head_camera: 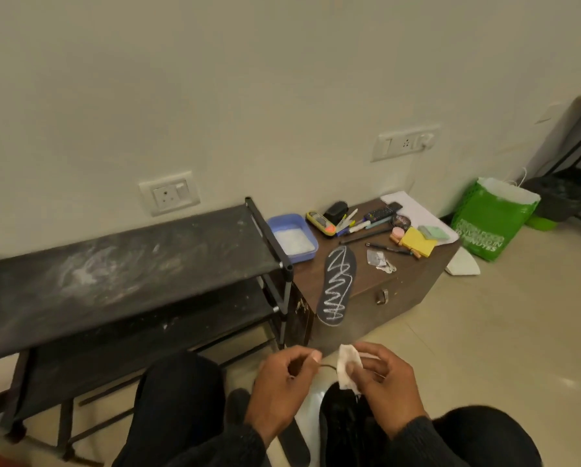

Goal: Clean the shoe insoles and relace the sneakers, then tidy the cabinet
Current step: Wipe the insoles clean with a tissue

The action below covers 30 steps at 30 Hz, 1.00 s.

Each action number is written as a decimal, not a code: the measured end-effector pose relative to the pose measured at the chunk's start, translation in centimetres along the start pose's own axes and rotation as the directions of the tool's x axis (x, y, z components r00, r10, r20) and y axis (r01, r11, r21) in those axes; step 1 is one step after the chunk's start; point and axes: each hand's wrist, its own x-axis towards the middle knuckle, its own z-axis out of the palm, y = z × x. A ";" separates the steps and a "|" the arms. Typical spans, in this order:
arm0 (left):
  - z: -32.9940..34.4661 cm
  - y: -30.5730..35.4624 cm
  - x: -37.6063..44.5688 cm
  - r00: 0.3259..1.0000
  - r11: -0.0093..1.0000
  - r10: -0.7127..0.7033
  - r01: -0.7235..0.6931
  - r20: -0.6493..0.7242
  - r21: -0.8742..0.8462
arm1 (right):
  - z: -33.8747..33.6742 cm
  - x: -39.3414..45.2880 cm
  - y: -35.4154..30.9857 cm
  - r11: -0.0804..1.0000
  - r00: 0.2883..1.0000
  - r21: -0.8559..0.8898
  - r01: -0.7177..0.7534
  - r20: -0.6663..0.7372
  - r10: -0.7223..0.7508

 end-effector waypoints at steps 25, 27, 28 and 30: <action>7.9 0.8 27.8 0.897 0.678 -0.156 -0.207 0.414 0.705 | 2.4 37.9 -1.8 0.739 0.946 -0.624 0.252 -0.002 -0.324; 7.6 1.2 27.7 0.905 0.683 -0.152 -0.196 0.399 0.704 | 3.3 39.1 -1.4 0.604 0.919 -0.742 0.290 0.039 -0.393; 7.4 1.4 27.5 0.914 0.683 -0.145 -0.185 0.379 0.706 | 3.7 39.6 -1.2 0.537 0.905 -0.785 0.309 0.069 -0.421; 7.0 1.0 27.2 0.920 0.677 -0.163 -0.158 0.356 0.718 | 4.6 40.0 -0.5 0.476 0.904 -0.818 0.322 0.116 -0.412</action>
